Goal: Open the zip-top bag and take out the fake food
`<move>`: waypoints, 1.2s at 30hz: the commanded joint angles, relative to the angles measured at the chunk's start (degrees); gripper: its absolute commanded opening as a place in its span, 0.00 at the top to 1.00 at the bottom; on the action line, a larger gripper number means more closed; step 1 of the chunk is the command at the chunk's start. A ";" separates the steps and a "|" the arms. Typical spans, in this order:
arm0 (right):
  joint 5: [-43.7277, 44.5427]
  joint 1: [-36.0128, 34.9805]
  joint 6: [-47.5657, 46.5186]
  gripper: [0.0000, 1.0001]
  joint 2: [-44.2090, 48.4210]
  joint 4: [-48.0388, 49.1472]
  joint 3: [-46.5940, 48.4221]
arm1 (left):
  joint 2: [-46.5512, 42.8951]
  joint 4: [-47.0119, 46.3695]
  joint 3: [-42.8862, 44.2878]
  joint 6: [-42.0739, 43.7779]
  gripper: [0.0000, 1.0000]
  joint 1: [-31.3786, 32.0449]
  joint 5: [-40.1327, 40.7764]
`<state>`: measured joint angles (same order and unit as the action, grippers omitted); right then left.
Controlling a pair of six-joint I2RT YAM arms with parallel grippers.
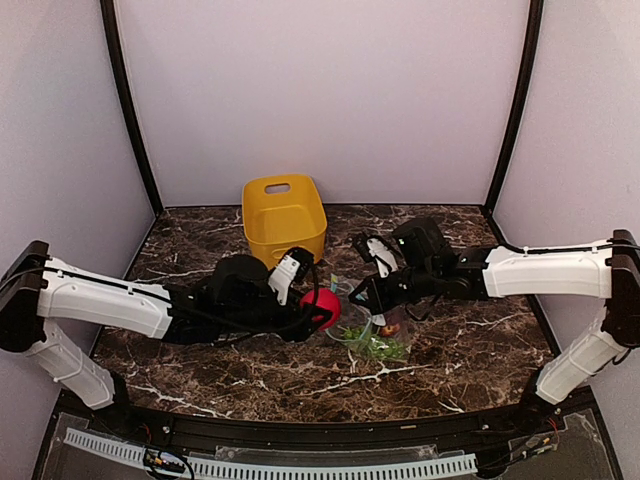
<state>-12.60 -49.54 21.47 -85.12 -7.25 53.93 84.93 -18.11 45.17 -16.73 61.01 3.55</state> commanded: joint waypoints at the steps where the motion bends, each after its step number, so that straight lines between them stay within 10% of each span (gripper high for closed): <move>1: 0.41 0.48 -0.73 1.00 1.03 0.28 -1.17 | -4.03 0.73 0.17 2.15 0.50 -0.66 3.66; 18: 0.00 0.50 -1.26 1.00 1.81 1.51 -1.95 | 6.54 14.40 24.39 8.00 0.49 -25.32 7.20; 36: 0.21 0.81 -2.13 1.00 2.13 2.03 -2.78 | 42.99 26.17 63.15 16.37 0.46 -31.04 9.32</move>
<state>-12.82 -49.30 20.10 -83.66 -6.44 51.72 125.03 4.21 103.09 -1.67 30.85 13.10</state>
